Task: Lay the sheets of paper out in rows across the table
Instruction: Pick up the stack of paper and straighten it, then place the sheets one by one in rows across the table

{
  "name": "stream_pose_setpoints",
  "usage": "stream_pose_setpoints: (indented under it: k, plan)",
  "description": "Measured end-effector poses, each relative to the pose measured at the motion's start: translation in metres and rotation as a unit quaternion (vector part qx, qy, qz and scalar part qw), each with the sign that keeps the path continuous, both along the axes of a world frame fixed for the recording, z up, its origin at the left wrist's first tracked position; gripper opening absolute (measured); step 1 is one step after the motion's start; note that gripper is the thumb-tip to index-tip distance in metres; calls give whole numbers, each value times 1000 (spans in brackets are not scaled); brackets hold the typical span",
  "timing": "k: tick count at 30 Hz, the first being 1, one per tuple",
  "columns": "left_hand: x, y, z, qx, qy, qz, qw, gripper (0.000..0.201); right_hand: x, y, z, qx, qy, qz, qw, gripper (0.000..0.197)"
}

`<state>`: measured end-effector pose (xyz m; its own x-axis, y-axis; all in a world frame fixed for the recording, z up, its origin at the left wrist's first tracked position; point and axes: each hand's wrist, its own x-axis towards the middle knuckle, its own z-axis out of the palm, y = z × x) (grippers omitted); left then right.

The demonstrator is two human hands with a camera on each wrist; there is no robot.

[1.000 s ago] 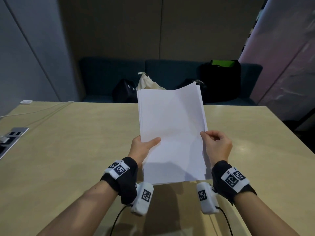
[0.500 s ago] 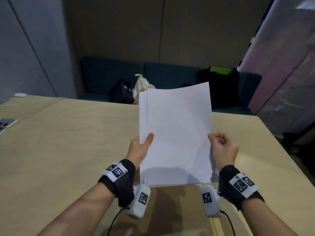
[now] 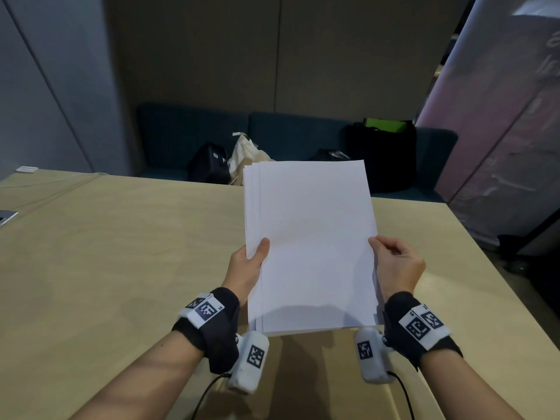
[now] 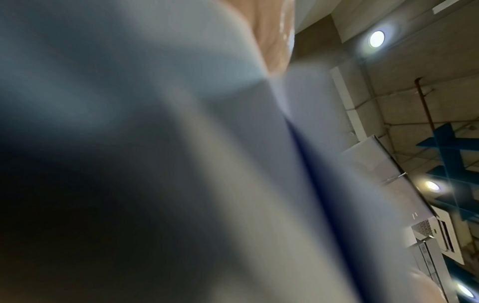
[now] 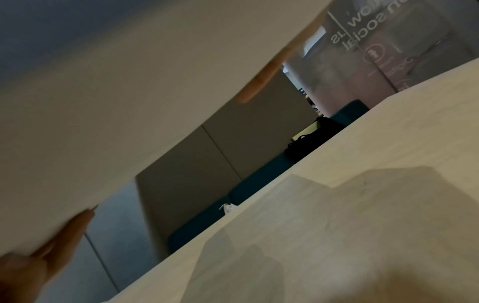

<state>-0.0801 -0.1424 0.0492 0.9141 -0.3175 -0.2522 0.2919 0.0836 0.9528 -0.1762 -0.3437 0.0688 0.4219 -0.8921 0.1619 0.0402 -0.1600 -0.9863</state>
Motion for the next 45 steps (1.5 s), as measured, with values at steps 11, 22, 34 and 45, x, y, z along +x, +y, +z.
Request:
stream_pose_setpoints:
  k: [11, 22, 34, 45]
  plan:
    - [0, 3, 2, 20, -5, 2, 1000, 40, 7, -8, -12, -11, 71, 28, 997, 14]
    - [5, 1, 3, 11, 9, 17, 1000, 34, 6, -30, -8, -59, 45, -16, 997, 7]
    - [12, -22, -1, 41, -2, 39, 998, 35, -12, -125, -18, -52, 202, -39, 977, 36]
    - [8, -73, -3, 66, -2, 53, 996, 35, -16, -228, -71, -92, 387, -38, 917, 37]
